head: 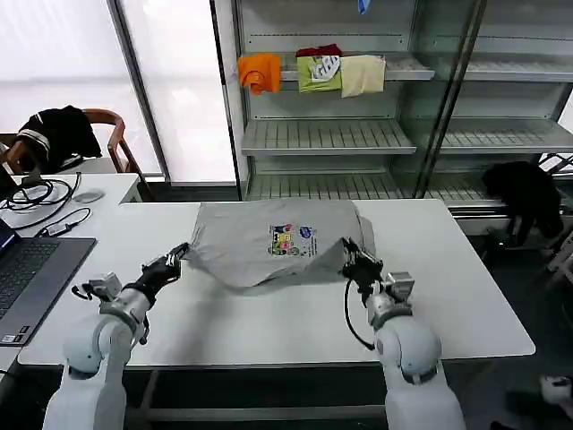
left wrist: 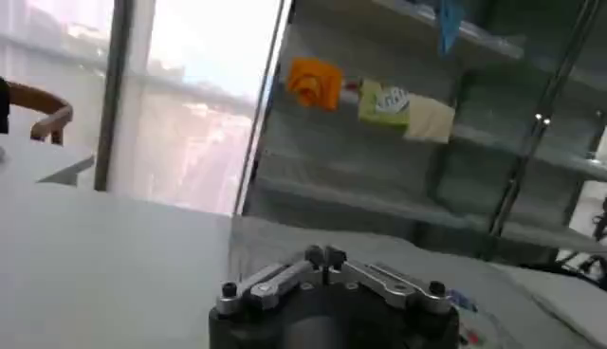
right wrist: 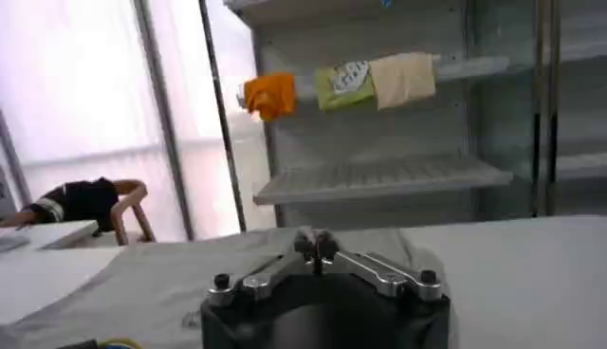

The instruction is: Fold and organize the clothes.

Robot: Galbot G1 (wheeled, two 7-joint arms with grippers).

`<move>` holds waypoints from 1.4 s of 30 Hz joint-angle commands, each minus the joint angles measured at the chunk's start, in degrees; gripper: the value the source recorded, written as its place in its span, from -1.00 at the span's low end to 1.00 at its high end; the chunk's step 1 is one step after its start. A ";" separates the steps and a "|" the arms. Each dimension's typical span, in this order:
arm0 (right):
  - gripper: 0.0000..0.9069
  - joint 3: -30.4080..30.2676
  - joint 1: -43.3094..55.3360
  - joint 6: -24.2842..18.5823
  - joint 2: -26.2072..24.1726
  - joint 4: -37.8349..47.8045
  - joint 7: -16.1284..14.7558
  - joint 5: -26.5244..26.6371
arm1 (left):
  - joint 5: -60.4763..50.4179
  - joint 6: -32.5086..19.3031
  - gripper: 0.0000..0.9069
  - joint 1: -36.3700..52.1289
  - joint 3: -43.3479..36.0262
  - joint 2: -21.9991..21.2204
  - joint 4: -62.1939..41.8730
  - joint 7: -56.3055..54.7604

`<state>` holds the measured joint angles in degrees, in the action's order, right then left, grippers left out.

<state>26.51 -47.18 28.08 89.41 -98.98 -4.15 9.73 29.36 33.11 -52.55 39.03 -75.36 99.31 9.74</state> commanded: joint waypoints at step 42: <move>1.00 -0.04 11.21 5.62 -1.87 18.96 1.27 -12.99 | -16.10 0.20 1.00 8.20 -4.47 0.22 -15.45 0.17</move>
<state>27.24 -29.52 23.31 90.42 -72.80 -2.47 1.77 18.94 33.18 -41.68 36.45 -75.39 82.22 8.62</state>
